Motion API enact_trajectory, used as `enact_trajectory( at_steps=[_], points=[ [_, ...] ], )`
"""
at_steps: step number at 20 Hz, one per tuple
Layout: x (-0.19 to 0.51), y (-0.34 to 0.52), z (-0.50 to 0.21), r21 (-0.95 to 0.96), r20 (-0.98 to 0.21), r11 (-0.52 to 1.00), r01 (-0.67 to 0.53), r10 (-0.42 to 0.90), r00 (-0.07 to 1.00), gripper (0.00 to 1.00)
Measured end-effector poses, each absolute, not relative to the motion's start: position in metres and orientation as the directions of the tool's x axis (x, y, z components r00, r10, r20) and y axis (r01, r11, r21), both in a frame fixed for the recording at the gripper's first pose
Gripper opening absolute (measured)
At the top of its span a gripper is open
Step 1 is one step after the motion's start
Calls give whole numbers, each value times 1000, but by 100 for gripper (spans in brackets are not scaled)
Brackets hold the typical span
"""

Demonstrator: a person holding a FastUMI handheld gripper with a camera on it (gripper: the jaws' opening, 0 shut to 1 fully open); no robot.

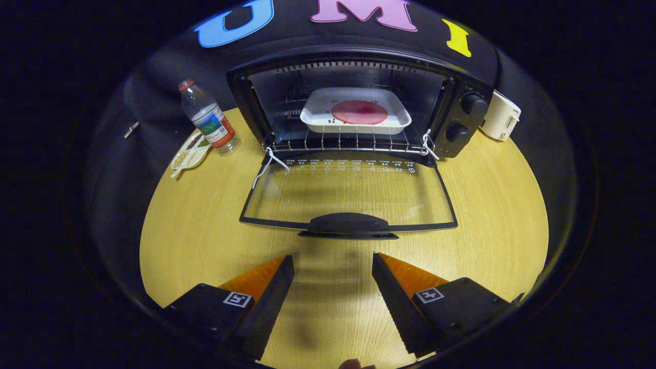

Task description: Open the toaster oven, put the food inside, and close the toaster oven door.

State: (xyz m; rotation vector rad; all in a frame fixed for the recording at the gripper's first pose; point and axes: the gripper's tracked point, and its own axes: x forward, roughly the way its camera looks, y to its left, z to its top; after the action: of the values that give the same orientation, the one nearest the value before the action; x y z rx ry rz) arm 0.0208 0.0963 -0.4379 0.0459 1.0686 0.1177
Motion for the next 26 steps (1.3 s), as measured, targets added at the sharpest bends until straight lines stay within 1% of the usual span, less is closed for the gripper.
enact_trajectory(
  at_steps=[8, 12, 16, 23, 26],
  points=[
    [40, 84, -468, 31, -888, 999, -21, 37, 459, 99],
    [47, 82, -474, 42, -894, 999, 26, 26, 447, 99],
    [45, 81, -469, 51, -891, 999, 17, 38, 453, 99],
    [41, 80, -439, 76, -859, 997, 27, 51, 510, 99],
    [42, 79, -422, 88, -826, 996, 28, 58, 561, 99]
  ],
)
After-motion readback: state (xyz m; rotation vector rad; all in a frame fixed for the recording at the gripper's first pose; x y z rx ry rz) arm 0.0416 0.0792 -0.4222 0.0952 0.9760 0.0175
